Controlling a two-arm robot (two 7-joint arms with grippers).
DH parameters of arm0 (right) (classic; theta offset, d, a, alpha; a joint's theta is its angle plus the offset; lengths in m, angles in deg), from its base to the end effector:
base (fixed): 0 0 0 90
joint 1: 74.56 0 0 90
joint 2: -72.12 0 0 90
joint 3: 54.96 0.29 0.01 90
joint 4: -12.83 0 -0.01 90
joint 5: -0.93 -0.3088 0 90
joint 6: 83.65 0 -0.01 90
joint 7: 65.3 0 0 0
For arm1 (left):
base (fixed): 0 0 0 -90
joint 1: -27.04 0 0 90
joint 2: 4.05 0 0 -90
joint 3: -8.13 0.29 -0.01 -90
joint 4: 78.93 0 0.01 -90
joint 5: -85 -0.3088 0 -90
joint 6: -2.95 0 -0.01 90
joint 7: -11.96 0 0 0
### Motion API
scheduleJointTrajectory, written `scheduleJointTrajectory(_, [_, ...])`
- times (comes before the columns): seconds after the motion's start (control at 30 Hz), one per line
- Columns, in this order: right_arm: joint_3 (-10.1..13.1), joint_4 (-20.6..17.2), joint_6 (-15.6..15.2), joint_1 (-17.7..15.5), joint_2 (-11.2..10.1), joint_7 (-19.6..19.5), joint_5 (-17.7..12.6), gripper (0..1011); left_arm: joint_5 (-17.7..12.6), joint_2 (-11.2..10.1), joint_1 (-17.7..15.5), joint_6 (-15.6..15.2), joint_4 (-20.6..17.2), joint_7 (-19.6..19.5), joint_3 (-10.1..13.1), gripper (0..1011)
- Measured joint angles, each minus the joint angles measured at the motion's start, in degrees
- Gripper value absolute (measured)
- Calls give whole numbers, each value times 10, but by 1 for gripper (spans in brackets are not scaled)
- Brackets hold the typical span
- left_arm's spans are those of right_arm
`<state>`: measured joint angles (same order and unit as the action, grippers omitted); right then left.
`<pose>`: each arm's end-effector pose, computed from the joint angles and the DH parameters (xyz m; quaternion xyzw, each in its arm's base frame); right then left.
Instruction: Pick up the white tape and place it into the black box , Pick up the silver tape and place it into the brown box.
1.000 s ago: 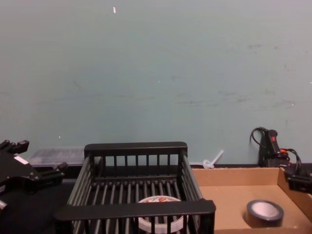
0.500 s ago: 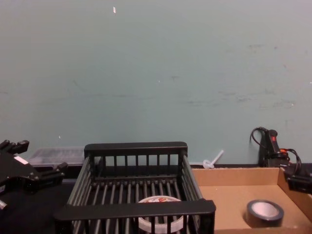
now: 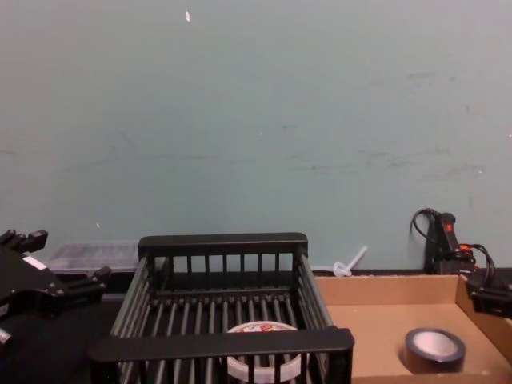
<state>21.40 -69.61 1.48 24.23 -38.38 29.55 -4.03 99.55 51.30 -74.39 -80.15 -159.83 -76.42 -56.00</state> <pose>0.3648 -0.0483 -0.2955 -0.1506 -0.0618 -0.6036 0.7805 0.3581 0.0827 -0.3023 0.1416 -0.1324 0.5799 0.7913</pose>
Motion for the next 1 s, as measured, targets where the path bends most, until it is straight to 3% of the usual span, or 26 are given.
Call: scheduleJointTrajectory(1.0, [0,0,0,0,0,0,0,1002,0,0,0,0,0,0,0,1001])
